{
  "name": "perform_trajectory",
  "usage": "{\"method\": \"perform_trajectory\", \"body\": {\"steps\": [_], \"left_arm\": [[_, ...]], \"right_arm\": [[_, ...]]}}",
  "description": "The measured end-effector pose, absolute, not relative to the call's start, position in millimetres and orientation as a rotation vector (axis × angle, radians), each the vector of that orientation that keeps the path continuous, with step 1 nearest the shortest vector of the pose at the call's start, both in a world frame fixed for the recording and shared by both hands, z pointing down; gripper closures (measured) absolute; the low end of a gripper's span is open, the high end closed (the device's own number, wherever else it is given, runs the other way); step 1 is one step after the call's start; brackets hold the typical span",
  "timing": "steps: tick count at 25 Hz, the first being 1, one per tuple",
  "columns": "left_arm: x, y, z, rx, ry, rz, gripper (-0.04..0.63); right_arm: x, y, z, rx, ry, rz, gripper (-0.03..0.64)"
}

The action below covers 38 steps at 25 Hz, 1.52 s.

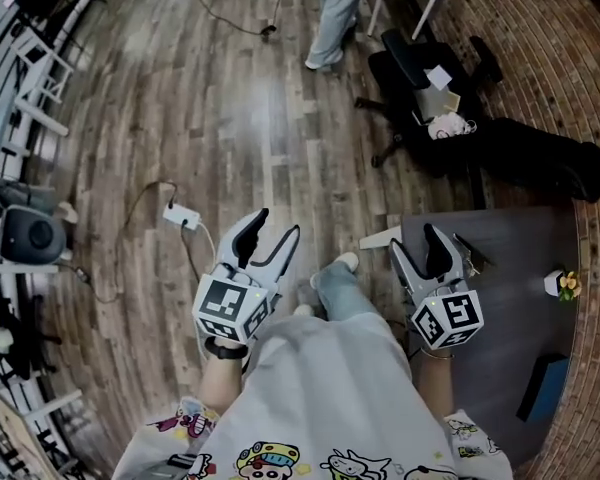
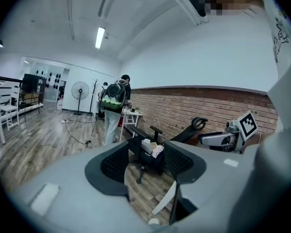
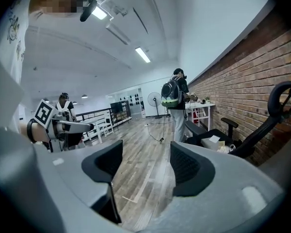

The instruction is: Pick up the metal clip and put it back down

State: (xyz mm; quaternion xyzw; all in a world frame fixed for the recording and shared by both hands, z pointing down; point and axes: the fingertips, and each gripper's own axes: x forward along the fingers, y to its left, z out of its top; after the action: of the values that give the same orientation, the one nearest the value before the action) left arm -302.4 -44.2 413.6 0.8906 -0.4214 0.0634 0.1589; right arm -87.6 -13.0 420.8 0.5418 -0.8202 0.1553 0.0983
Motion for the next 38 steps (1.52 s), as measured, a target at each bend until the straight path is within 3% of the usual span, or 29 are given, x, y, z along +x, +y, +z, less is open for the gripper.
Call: {"method": "perform_trajectory", "body": {"steps": [10, 21, 30, 38], "left_arm": [[-178.3, -140.4, 386.8, 2.740, -0.891, 0.231, 0.359], [-36.9, -141.9, 371.0, 2.941, -0.325, 0.329, 0.359], [61.5, -109.8, 376.8, 2.971, 0.270, 0.411, 0.359], [104.7, -98.2, 377.4, 2.921, 0.636, 0.451, 0.359]], "right_arm": [[18.2, -55.8, 406.0, 1.947, -2.272, 0.478, 0.310], [109.9, 6.6, 403.1, 2.468, -1.930, 0.511, 0.307], [140.0, 60.2, 405.1, 2.795, -1.496, 0.533, 0.307], [136.7, 86.3, 407.1, 2.957, -1.161, 0.570, 0.298]]}}
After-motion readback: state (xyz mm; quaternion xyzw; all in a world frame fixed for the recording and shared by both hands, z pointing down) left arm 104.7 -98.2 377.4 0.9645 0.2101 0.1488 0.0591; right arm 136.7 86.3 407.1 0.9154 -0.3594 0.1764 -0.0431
